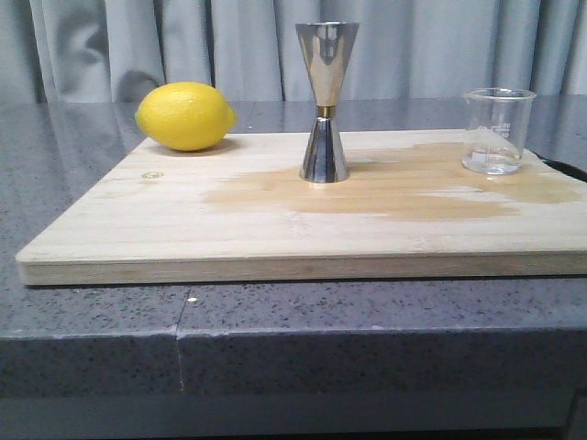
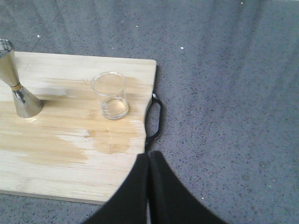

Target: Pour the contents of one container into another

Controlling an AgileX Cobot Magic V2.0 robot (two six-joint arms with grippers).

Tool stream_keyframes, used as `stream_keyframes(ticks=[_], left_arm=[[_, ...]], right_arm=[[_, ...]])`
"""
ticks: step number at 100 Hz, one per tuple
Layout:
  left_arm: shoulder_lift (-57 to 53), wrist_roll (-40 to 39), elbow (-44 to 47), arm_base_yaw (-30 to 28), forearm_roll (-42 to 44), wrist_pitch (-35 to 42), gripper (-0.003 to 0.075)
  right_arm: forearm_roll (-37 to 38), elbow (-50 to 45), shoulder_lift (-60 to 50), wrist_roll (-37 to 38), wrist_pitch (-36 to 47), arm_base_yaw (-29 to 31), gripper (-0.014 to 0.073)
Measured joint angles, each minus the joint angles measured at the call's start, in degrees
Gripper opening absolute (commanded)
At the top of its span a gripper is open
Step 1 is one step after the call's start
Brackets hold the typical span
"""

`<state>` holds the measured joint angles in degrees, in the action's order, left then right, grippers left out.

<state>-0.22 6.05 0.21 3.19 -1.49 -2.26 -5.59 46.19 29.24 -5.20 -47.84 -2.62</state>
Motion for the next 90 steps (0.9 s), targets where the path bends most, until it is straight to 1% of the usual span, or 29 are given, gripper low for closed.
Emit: stream_keyframes(ticks=[13,26,36,55,69,79,90], left_arm=[[0.0,0.0,0.0,0.0,0.0,0.0,-0.0019],[0.0,0.0,0.0,0.0,0.0,0.0,-0.0019],[0.0,0.0,0.0,0.0,0.0,0.0,-0.0019],[0.0,0.0,0.0,0.0,0.0,0.0,-0.0019],[0.0,0.0,0.0,0.0,0.0,0.0,-0.0019],[0.0,-0.1,0.0,0.0,0.0,0.0,-0.0019],[0.0,-0.1,0.0,0.0,0.0,0.1,-0.0019]], right_arm=[[0.0,-0.4,-0.3,0.0,0.1,0.0,-0.0075],[0.0,-4.7,-3.3,0.0,2.6,0.2,-0.0075],[0.1,-11.5,-7.8,0.0,9.8,0.2,-0.0075],[0.1,-28.4,-17.7,0.0,29.5,0.3,-0.0075],[-0.2,-39.8,-24.5,0.0,40.7,0.3,-0.0075],[-0.7,-46.2,-28.1,0.0,46.3,0.3,-0.0075],[-0.8,-47.0,-29.7,0.0,47.3,0.3,-0.0075]])
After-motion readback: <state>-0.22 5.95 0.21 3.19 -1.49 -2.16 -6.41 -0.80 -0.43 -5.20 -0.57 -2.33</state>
